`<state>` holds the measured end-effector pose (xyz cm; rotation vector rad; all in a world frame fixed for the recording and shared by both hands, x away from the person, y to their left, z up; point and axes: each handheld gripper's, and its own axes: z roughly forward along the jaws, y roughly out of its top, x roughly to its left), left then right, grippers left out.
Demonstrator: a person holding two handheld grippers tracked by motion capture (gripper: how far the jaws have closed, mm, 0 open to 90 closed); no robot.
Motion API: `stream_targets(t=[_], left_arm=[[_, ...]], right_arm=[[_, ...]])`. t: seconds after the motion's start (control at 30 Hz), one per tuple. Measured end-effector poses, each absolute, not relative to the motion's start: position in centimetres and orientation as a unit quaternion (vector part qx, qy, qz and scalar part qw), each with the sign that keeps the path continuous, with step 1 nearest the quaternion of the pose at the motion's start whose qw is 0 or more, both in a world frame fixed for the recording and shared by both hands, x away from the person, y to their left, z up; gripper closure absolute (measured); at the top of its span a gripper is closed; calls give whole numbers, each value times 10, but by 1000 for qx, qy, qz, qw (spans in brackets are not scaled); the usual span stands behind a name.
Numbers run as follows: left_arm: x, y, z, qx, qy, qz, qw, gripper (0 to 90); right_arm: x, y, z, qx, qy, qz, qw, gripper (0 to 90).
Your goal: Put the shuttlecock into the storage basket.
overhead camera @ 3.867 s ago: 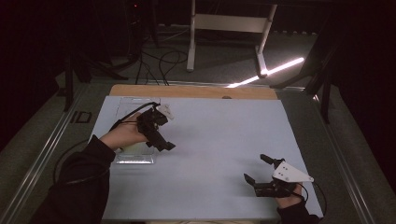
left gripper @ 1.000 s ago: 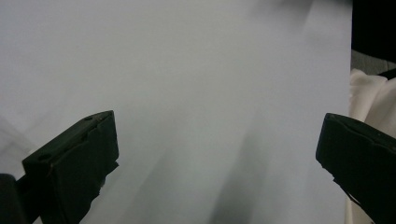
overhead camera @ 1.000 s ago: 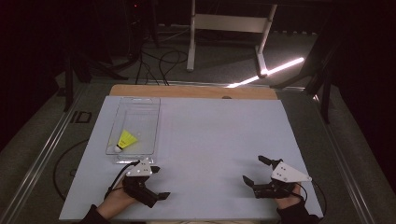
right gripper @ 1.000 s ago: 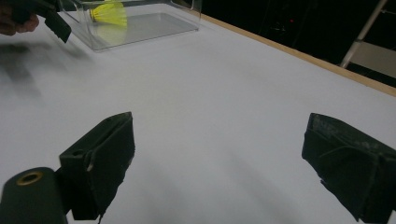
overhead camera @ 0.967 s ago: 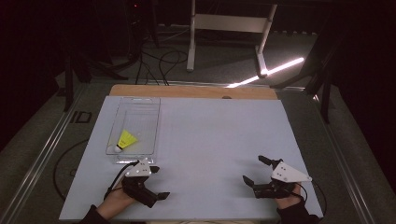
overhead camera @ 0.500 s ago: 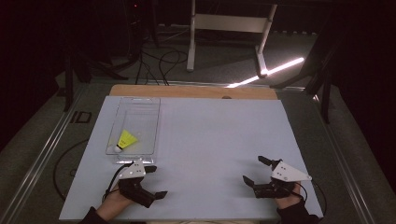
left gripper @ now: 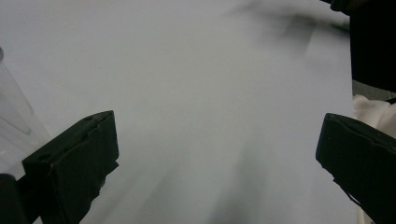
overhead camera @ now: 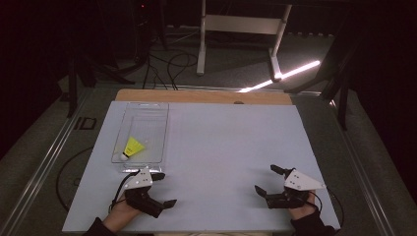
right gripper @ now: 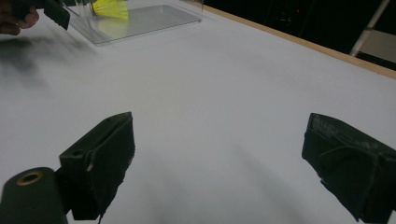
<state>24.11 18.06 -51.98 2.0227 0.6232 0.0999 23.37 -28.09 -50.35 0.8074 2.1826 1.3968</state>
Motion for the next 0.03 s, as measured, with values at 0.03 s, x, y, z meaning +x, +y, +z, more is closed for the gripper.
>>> stream_targets(t=[0.03], left_arm=[[241, 181, -520, 832, 256, 40, 490, 0]], right_arm=[[234, -281, -504, 291, 786, 502, 212, 96]])
